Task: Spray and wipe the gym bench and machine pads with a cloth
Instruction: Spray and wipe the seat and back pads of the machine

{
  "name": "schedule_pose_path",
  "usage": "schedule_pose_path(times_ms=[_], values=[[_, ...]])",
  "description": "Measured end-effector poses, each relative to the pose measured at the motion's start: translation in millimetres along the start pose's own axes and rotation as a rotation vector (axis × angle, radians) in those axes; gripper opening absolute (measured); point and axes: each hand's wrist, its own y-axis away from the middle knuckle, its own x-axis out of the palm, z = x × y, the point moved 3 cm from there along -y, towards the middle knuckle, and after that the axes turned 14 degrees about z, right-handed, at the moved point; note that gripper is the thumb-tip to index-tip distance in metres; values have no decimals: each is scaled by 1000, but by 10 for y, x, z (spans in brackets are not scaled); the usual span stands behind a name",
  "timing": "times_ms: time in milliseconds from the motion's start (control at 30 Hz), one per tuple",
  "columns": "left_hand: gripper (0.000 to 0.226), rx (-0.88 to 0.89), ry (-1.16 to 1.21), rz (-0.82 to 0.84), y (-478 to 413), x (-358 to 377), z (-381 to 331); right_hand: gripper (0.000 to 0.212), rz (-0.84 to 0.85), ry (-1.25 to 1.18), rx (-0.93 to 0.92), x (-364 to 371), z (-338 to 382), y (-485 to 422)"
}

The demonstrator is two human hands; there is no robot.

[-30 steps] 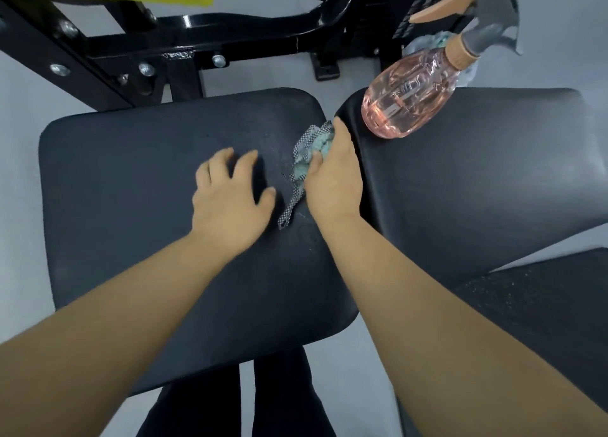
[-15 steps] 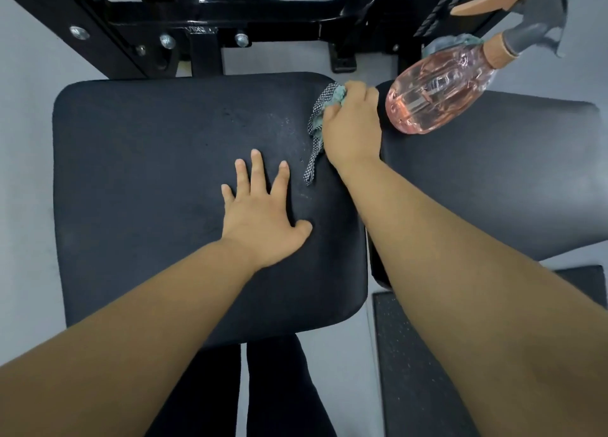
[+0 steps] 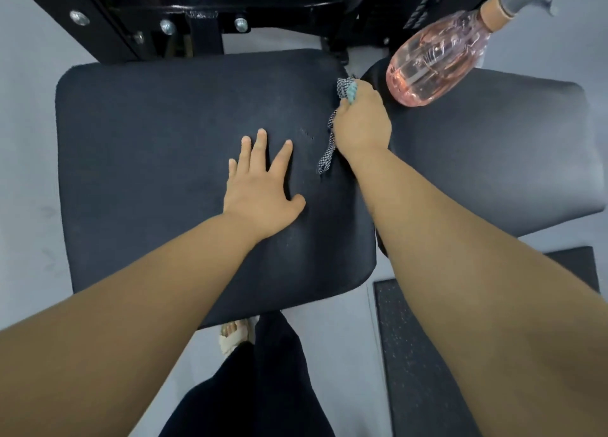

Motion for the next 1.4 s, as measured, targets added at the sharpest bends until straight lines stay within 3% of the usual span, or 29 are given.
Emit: schedule_pose_path(times_ms=[200, 300, 467, 700, 933, 1133, 1400], values=[[64, 34, 6, -130, 340, 235, -64, 42, 20, 63, 17, 229, -616, 1040], [66, 72, -59, -68, 613, 524, -98, 42, -9, 12, 68, 368, -824, 1585], [75, 176, -133, 154, 744, 759, 109, 40, -102, -38, 128, 303, -570, 1229], [77, 187, -116, 147, 715, 714, 132, 34, -164, -33, 86, 392, -638, 1153], [84, 173, -139, 89, 735, 790, 110, 35, -218, -194, 72, 793, -1067, 2139], [83, 176, -156, 55, 701, 839, 138, 31, -308, -538, 308, 758, -1045, 1728], [74, 165, -39, 11, 862, 910, 169, 48, -416, -940, 326, 1193, -965, 1947]])
